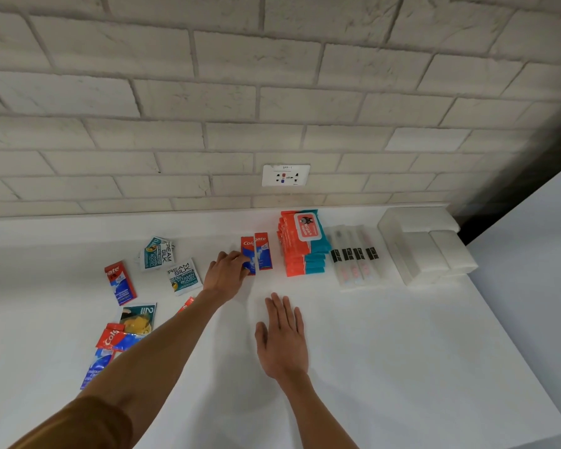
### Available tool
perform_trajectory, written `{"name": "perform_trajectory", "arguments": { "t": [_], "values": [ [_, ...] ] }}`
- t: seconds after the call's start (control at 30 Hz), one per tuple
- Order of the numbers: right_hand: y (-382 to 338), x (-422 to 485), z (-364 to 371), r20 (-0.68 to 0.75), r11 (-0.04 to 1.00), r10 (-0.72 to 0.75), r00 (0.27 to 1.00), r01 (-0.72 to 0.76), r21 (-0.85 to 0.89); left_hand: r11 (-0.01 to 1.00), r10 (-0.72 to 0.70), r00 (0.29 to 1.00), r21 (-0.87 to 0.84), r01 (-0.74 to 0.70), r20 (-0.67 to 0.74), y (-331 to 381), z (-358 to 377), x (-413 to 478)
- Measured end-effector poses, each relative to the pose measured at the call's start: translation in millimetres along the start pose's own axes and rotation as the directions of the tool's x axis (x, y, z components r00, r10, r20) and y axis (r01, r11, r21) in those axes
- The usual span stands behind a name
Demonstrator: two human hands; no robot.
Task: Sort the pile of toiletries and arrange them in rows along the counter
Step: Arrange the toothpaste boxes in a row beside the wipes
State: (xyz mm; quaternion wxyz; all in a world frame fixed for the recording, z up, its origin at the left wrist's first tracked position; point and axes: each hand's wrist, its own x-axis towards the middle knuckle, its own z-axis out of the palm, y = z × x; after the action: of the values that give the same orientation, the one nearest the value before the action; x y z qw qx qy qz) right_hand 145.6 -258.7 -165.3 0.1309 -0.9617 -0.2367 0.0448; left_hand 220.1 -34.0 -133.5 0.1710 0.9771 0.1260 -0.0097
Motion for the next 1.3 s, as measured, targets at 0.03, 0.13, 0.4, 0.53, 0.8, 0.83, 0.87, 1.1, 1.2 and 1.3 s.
{"name": "perform_trajectory", "arguments": {
  "t": [0.03,0.13,0.4,0.53,0.8,0.83,0.87,1.1,1.2,1.3],
  "values": [
    [-0.3,-0.1,-0.7,0.000,1.000,-0.001,1.000,0.001,0.002,1.000,0.002,1.000,0.000,-0.002,-0.004,0.7,-0.2,1.8],
    [-1.0,0.4,-1.4,-0.001,1.000,0.005,1.000,-0.005,0.012,1.000,0.005,1.000,-0.002,-0.005,-0.011,2.9,-0.4,6.8],
    [-0.6,0.2,-1.5,-0.013,1.000,0.004,1.000,-0.003,0.024,1.000,0.011,1.000,0.010,-0.011,-0.011,0.1,3.7,12.3],
    [-0.3,-1.0,-1.5,-0.016,0.999,0.001,1.000,0.000,0.035,1.000,0.013,1.000,0.012,-0.013,-0.012,-2.0,4.7,14.3],
    [-0.3,1.1,-0.4,-0.011,0.999,0.016,1.000,-0.015,0.032,1.000,0.021,1.000,0.015,-0.021,-0.015,-0.5,1.5,18.1],
    [0.0,1.1,-0.1,-0.012,0.999,0.014,1.000,-0.014,0.033,1.000,0.020,1.000,0.014,-0.020,-0.017,-0.6,1.8,18.6],
    [-0.1,1.1,0.2,-0.014,0.999,0.012,1.000,-0.012,0.035,1.000,0.019,1.000,0.013,-0.019,-0.017,-0.6,2.1,19.0],
    [-0.2,0.5,-0.7,-0.022,0.999,0.012,1.000,-0.012,0.042,1.000,0.021,1.000,0.021,-0.021,-0.012,0.4,3.4,19.2],
    [-0.8,-0.2,-1.7,-0.023,0.999,0.008,1.000,-0.007,0.045,1.000,0.024,1.000,0.019,-0.024,-0.012,1.1,3.2,19.4],
    [-0.9,-0.6,-2.6,-0.020,0.999,0.003,1.000,-0.002,0.043,0.999,0.026,1.000,0.022,-0.026,-0.007,2.4,2.4,20.1]
  ]
}}
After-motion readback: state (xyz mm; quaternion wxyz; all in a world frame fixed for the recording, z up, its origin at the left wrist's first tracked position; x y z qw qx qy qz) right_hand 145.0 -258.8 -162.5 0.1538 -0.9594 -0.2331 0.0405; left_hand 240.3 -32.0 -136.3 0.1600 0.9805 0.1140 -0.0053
